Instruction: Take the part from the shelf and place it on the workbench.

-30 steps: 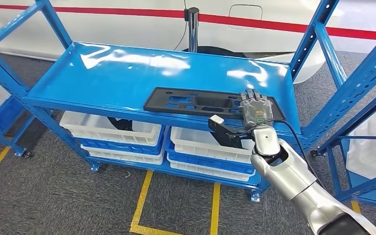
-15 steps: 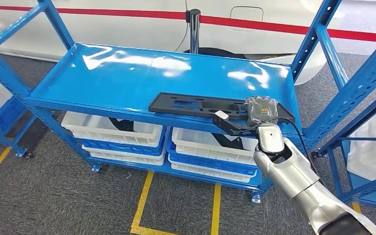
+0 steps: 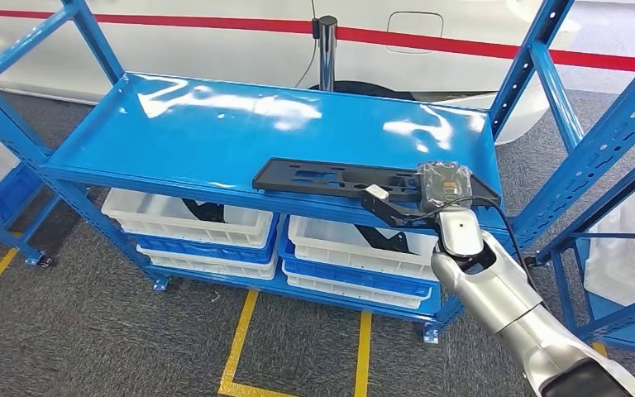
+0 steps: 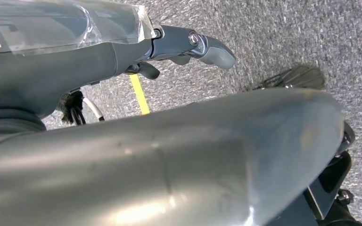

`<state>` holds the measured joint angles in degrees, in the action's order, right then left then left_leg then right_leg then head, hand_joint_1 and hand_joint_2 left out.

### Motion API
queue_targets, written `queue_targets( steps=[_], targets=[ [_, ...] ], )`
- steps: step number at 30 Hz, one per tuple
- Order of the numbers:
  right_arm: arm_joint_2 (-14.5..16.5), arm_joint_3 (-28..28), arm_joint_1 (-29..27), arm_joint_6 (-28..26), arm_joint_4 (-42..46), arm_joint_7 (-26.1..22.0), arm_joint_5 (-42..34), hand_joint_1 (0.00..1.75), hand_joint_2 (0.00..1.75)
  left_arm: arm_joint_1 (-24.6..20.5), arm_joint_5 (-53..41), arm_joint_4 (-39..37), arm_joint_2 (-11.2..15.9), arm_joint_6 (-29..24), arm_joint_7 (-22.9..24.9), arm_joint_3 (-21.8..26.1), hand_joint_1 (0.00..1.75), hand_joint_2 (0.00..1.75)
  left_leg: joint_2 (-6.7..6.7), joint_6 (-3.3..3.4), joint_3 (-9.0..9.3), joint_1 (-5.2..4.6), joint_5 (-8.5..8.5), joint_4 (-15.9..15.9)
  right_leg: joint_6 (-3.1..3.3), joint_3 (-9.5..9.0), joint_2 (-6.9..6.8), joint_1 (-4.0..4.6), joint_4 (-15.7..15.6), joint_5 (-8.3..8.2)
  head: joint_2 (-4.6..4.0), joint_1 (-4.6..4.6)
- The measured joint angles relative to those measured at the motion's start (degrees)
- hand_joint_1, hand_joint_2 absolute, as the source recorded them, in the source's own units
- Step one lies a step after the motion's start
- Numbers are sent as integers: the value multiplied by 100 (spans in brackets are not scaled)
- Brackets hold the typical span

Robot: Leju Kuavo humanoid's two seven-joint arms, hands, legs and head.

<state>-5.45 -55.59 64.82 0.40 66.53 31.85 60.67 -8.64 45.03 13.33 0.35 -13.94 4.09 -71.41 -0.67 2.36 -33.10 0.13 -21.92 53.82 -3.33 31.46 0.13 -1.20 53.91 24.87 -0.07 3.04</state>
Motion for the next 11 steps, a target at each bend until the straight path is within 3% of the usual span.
queue_targets(
  steps=[1,5,11],
  targets=[
    [-5,1,1,1,0,0,0,175,175,-1,-5,0,0,-4,-11,0,0,0,0,0,0,0,0,0,0,0,0,0,0,0,0,0],
    [-38,1,1,16,1,2,0,175,175,-7,-52,0,0,-22,-196,1,0,175,0,0,1,-1,0,0,0,-1,0,0,0,0,0,0],
    [-112,1,0,45,7,3,2,175,175,-63,-68,0,-2,54,-468,4,0,175,0,0,3,-1,0,0,0,-2,0,-1,0,0,0,0]
  ],
)
